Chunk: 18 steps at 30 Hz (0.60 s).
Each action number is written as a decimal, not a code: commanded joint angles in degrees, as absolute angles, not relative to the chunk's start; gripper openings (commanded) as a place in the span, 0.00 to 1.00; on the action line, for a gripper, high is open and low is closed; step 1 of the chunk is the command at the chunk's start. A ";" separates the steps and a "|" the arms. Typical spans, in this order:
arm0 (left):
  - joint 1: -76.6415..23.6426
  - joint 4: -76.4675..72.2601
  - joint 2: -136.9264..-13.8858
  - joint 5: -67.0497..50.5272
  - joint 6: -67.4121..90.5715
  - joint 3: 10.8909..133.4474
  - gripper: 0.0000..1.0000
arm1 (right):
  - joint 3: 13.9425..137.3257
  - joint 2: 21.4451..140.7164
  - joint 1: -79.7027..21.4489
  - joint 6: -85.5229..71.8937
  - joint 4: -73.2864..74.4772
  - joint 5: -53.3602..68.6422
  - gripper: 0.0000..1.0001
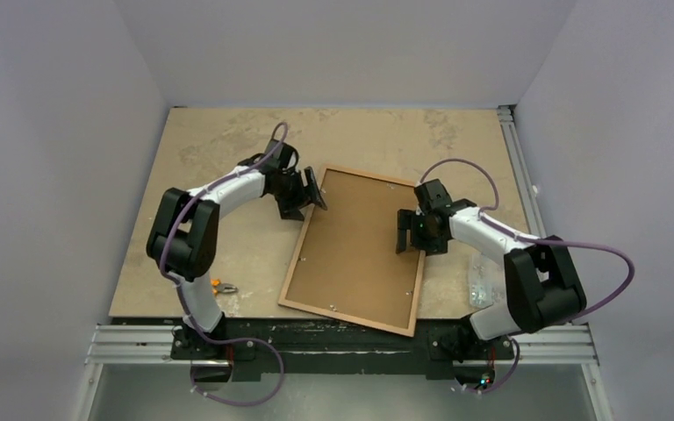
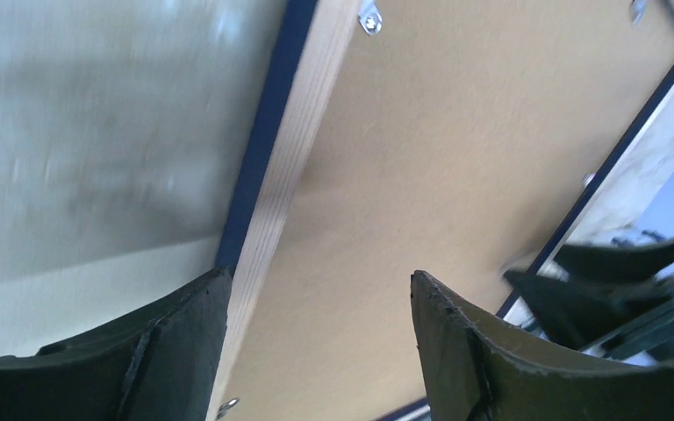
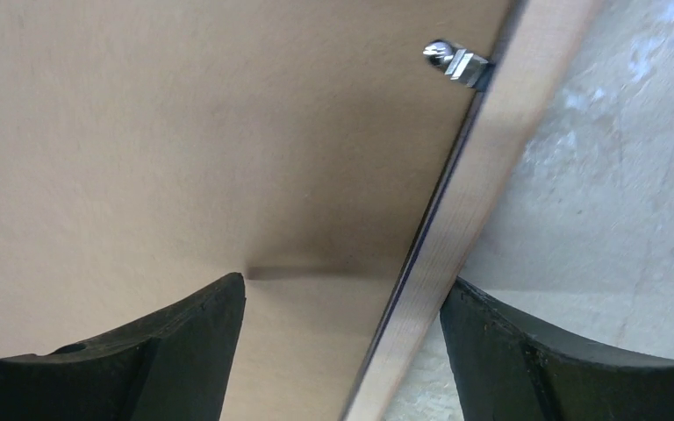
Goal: Put the photo into the frame
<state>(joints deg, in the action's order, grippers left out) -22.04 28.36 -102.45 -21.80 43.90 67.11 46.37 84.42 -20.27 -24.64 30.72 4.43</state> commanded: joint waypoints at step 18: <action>-26.45 43.09 -87.86 -5.00 38.30 72.81 0.86 | 42.24 68.25 -27.81 -34.00 28.82 6.99 0.83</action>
